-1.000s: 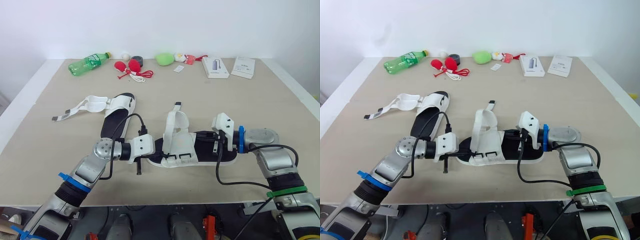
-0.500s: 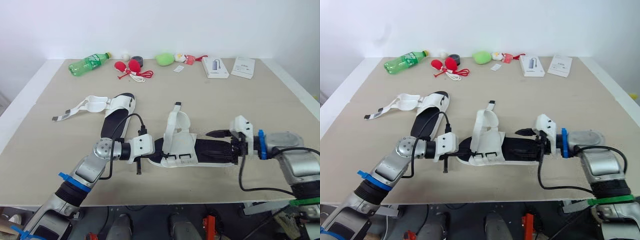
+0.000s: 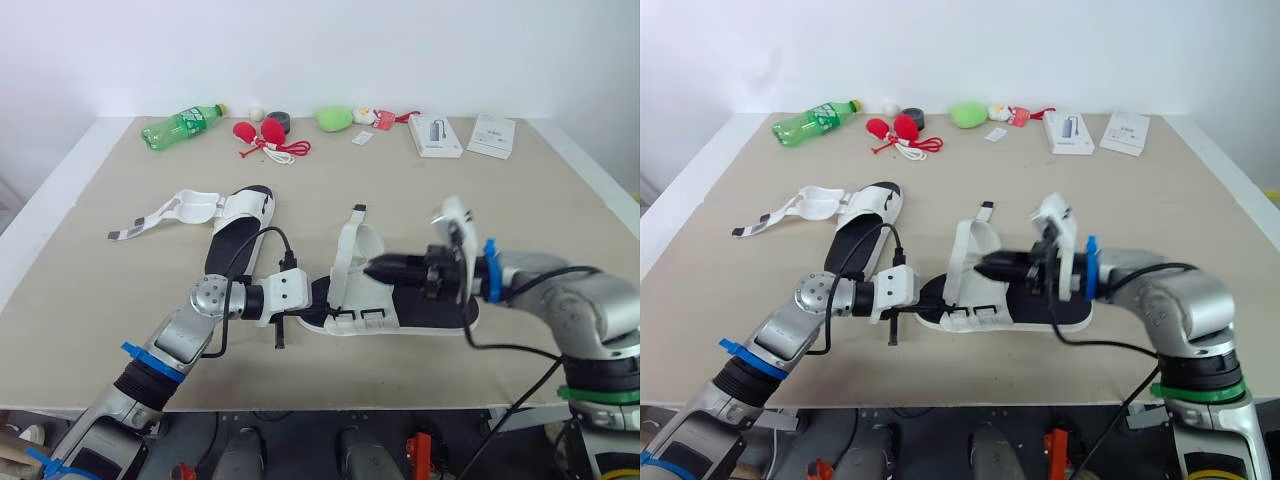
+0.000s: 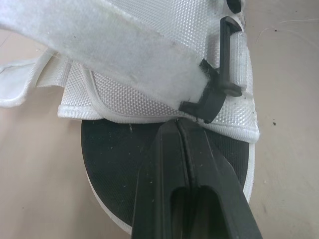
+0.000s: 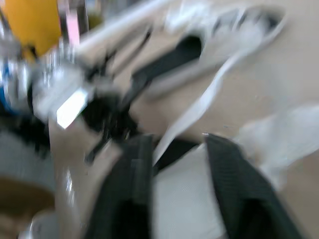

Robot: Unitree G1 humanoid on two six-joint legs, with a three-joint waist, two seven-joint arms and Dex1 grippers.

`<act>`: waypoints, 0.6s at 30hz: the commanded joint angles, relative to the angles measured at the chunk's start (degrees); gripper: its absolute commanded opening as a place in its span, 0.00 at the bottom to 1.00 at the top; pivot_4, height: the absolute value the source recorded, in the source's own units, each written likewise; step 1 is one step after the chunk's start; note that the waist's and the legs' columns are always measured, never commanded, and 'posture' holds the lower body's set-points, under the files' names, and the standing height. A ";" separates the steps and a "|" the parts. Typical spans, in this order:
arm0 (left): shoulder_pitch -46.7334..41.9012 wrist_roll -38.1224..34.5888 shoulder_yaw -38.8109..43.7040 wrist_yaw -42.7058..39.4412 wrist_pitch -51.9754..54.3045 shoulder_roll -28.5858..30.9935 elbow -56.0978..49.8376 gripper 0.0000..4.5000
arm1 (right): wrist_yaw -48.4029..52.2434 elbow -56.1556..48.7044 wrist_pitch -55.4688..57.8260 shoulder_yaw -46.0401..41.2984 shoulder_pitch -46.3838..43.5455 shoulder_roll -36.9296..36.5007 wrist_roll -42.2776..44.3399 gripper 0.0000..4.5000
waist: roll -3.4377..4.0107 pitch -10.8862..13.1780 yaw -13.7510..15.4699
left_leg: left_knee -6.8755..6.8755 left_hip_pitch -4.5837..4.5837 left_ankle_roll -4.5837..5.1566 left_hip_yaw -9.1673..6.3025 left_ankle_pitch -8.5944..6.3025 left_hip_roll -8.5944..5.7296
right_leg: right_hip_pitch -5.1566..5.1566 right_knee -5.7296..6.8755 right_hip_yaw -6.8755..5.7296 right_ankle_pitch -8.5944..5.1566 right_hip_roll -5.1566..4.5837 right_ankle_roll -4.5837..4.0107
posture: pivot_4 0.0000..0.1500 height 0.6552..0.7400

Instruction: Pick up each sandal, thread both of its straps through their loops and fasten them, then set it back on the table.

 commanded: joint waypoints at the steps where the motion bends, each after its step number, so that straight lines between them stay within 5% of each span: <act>1: 1.45 2.93 -1.00 0.15 1.47 0.95 2.09 0.00 | -0.75 -3.08 -1.13 1.21 1.83 -1.63 -1.75 0.02 | -0.01 0.00 0.02 | 0.00 0.00 0.00 0.00 0.00 0.00 | 0.01 0.00 0.00 0.00 0.01 0.01 | 1.00 1.00; 18: 2.12 3.24 -1.22 0.48 1.81 0.77 1.36 0.00 | 5.23 -6.87 -6.89 5.46 6.23 -6.59 -4.83 0.02 | -0.01 0.00 -0.02 | -0.01 0.04 0.01 0.00 0.00 0.03 | 0.00 0.00 -0.01 0.00 0.02 0.00 | 1.00 1.00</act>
